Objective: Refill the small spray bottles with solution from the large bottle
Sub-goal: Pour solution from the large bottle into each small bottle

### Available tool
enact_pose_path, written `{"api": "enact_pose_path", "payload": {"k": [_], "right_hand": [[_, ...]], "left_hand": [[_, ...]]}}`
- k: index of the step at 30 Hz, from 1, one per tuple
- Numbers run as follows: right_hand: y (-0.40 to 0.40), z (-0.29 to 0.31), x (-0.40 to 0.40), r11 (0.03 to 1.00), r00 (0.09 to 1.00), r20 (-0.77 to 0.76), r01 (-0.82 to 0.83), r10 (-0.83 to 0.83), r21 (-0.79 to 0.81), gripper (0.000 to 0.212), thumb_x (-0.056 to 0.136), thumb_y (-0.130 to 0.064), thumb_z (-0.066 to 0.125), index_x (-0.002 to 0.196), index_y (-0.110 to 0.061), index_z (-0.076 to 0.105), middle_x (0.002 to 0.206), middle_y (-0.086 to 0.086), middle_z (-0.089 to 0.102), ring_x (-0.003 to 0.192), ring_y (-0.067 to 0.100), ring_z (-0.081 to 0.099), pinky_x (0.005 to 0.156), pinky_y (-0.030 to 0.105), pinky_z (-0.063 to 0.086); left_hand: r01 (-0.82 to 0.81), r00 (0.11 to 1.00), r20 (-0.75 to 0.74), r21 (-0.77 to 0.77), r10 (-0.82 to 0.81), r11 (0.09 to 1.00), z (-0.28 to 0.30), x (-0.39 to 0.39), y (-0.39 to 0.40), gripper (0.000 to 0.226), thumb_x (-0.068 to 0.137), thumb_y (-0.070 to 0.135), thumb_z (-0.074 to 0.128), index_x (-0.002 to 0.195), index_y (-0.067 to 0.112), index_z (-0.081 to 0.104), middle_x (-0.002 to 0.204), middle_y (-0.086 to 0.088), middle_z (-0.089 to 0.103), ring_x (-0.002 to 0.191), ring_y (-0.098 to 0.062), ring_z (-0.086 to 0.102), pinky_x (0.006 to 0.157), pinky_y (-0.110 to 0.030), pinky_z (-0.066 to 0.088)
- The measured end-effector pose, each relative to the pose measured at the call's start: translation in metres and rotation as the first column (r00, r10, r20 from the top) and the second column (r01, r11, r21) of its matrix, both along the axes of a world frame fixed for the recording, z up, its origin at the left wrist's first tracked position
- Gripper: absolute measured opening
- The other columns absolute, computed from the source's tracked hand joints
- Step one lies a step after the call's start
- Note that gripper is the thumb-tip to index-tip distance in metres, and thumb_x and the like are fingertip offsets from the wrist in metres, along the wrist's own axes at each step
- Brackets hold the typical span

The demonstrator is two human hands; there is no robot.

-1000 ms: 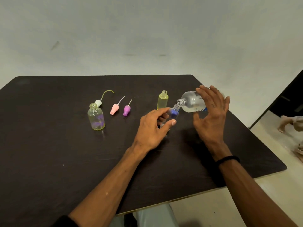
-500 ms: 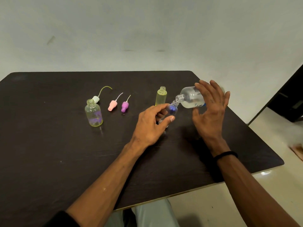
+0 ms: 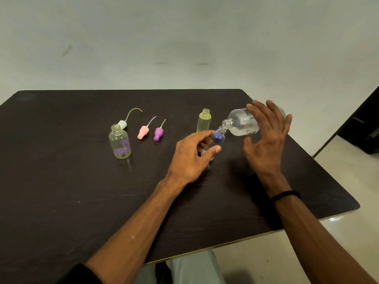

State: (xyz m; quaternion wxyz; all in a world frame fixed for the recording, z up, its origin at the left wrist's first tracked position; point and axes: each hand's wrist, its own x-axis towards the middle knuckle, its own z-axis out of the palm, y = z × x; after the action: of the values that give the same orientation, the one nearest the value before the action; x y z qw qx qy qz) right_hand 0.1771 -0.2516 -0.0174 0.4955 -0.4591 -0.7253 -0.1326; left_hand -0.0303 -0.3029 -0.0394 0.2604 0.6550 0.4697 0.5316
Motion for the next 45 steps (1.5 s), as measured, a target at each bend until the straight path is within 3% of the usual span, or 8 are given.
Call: {"api": "enact_pose_path", "payload": {"k": [22,31,45], "right_hand": [[-0.0056,0.0004,-0.0021,1.000,1.000,-0.004,-0.012,0.012,0.008,0.079,0.071,0.011,0.069,0.144,-0.017,0.060,0.156,0.001,0.054,0.155,0.027,0.034,0.124,0.072,0.006],[-0.0002,0.0019,0.0000,1.000,1.000,-0.003,-0.020,0.020,0.015,0.078,0.074,0.009,0.071,0.146,-0.017,0.058,0.156,0.003,0.053,0.156,0.027,0.032,0.124,0.073,0.006],[-0.0002,0.0028,0.0001,1.000,1.000,0.000,-0.018,0.018,0.022,0.079,0.072,0.009,0.071,0.145,-0.018,0.058,0.156,0.003,0.053,0.155,0.029,0.034,0.123,0.075,0.007]], "left_hand": [[-0.006,1.000,0.013,0.014,0.006,1.000,0.0006,0.0011,-0.0045,0.043,0.090,0.026,0.079,0.131,0.020,0.069,0.106,0.000,0.070,0.093,-0.014,0.070,0.088,-0.035,0.060],[0.000,1.000,0.013,0.021,0.000,1.000,0.0039,0.0001,-0.0033,0.041,0.091,0.023,0.079,0.131,0.022,0.069,0.107,-0.002,0.070,0.094,-0.014,0.070,0.088,-0.028,0.060],[-0.014,1.000,-0.016,0.017,0.014,1.000,0.0052,0.0005,-0.0037,0.045,0.091,0.027,0.079,0.133,0.020,0.067,0.108,-0.001,0.071,0.096,-0.011,0.070,0.091,-0.030,0.059]]}}
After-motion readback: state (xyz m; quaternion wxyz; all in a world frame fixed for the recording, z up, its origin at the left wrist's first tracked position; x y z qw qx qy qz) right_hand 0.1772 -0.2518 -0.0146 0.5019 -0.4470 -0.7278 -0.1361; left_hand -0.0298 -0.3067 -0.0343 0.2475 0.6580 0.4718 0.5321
